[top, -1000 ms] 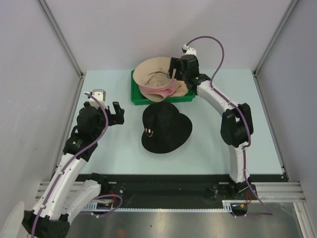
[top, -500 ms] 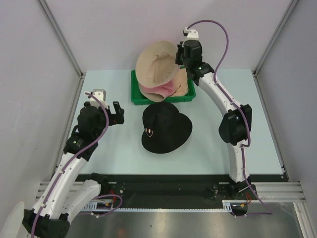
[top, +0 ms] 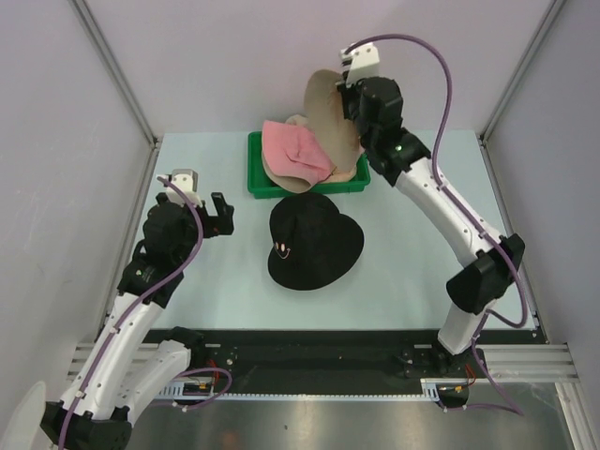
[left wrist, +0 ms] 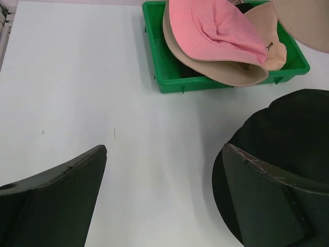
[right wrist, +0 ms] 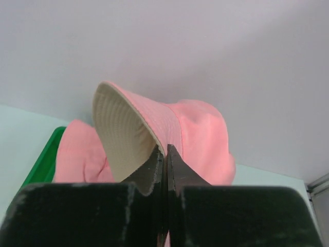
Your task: Stack the hats
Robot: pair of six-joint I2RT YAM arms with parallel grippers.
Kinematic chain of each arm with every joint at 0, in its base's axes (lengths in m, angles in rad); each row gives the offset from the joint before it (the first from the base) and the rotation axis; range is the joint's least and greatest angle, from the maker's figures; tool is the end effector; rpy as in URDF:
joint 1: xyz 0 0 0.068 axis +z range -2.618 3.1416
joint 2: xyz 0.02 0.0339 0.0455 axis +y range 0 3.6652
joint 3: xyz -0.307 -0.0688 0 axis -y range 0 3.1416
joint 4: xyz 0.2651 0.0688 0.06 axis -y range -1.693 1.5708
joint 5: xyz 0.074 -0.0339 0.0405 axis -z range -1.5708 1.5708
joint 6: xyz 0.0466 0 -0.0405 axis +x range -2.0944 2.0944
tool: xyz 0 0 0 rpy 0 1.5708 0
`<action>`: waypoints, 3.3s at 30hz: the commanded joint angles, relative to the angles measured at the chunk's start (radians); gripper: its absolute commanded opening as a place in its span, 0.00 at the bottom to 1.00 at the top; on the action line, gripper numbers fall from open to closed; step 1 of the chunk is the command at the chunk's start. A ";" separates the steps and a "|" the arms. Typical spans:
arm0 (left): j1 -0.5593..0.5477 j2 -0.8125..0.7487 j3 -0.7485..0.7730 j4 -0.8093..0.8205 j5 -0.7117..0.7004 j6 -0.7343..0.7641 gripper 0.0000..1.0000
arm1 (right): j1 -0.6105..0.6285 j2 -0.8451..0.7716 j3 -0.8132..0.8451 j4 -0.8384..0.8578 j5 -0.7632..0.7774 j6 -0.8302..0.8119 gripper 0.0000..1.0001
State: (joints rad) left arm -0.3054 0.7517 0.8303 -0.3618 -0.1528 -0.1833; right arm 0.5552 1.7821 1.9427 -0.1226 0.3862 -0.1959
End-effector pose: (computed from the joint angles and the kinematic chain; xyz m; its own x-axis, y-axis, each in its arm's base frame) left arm 0.1648 -0.0445 0.3702 -0.2908 -0.0972 -0.9518 0.1066 0.9853 -0.1332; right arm 0.3947 0.2242 0.5197 0.0644 -0.1722 -0.9830 -0.1589 0.9707 -0.1805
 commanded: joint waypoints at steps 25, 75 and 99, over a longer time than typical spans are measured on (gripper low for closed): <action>-0.004 -0.034 -0.003 0.020 0.053 -0.013 1.00 | 0.535 -0.519 -0.843 0.615 0.327 -0.631 0.00; -0.008 -0.008 -0.264 0.221 0.291 -0.419 0.98 | 0.930 -0.500 -1.131 0.112 0.275 0.191 0.00; -0.009 -0.115 -0.557 0.373 0.507 -0.596 0.82 | 0.995 -0.569 -1.099 -0.024 0.212 0.302 0.86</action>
State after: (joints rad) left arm -0.3092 0.6704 0.2829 0.0086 0.3481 -0.7856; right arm 1.5070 1.2831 0.7948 -0.0711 0.6380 0.0757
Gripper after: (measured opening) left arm 0.819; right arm 0.849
